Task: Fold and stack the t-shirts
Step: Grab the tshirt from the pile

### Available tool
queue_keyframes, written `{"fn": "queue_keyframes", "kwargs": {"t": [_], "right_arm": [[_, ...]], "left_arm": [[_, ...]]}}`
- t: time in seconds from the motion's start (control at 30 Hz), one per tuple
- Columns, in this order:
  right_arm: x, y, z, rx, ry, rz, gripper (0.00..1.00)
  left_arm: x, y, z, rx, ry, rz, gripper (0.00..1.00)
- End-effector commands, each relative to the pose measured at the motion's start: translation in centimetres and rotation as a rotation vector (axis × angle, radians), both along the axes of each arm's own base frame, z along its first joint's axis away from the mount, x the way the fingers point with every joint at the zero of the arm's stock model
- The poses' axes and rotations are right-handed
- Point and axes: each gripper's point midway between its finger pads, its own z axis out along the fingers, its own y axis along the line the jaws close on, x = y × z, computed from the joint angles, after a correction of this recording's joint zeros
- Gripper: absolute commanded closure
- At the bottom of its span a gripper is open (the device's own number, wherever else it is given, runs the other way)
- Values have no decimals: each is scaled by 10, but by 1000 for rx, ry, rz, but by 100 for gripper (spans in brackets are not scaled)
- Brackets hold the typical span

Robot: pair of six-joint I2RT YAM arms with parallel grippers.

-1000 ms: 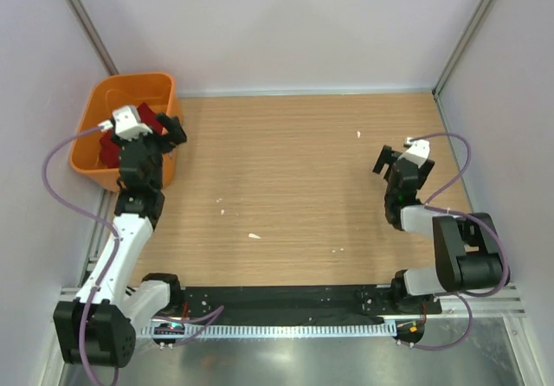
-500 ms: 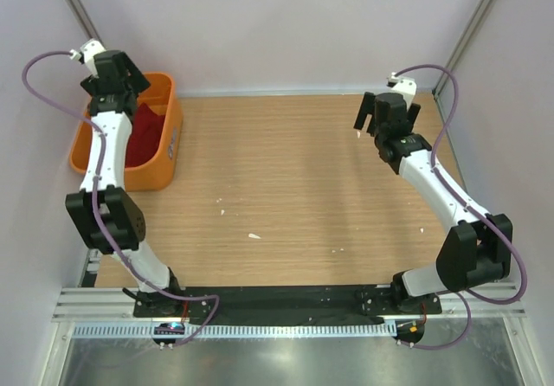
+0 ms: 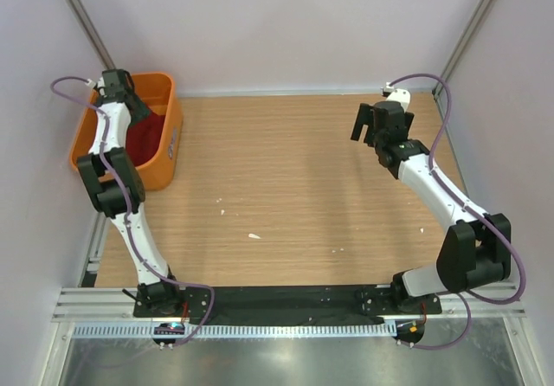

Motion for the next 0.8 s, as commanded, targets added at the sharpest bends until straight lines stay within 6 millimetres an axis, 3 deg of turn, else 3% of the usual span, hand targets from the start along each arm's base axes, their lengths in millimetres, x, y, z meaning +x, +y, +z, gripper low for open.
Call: {"fn": "queue_keyframes", "kwargs": {"t": [0.0,0.27,0.47,0.57,0.6,0.63,0.7,0.77], "right_arm": [[14,9,7,36,-48,21,6],[18,16,4,74,-46,35,8],[8,12,7,61,-45,35,9],[5,12,8,67,-45,39,9],[3,13,10,70,-44,44,9],[1,14,13,77,-43,49,11],[-2,15,17,80,-44,55,11],[-4,16,22,82,-45,62,11]], "left_arm": [[3,-15,5,22,22,-49,32],[2,-15,-32,3,109,-39,45],[5,-10,-38,22,130,-46,49],[8,-13,-43,9,131,-60,72],[8,-14,-40,2,123,-58,79],[9,-15,-37,-6,113,-51,100],[11,-16,-20,-7,75,-38,100],[12,-16,16,-3,2,-18,100]]}}
